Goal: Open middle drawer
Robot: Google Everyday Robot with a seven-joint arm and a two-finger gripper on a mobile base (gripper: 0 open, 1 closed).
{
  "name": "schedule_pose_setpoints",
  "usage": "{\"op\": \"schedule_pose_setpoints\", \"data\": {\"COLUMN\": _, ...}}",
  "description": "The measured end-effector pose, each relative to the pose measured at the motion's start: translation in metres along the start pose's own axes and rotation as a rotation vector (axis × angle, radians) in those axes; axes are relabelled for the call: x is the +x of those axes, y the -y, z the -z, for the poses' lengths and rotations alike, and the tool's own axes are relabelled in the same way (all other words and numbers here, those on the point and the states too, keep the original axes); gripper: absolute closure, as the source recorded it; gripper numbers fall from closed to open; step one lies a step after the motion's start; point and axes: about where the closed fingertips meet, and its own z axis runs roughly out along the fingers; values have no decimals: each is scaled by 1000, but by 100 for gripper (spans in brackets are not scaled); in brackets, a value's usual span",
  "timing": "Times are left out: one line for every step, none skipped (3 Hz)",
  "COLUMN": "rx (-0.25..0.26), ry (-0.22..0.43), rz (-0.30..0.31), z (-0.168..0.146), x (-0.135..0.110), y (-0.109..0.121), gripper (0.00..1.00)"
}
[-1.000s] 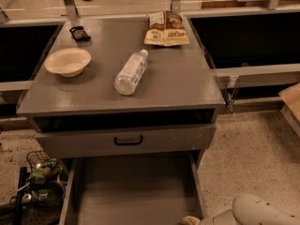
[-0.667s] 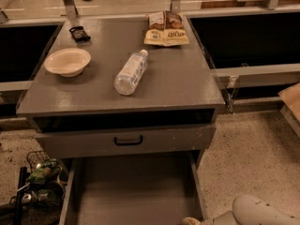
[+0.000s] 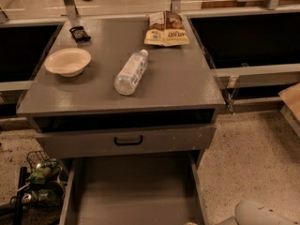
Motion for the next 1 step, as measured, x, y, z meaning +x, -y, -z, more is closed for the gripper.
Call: {"op": "schedule_pose_setpoints", "data": {"rx": 1, "ry": 6, "rz": 3, "z": 1, "x": 5, "y": -6, "gripper": 0}}
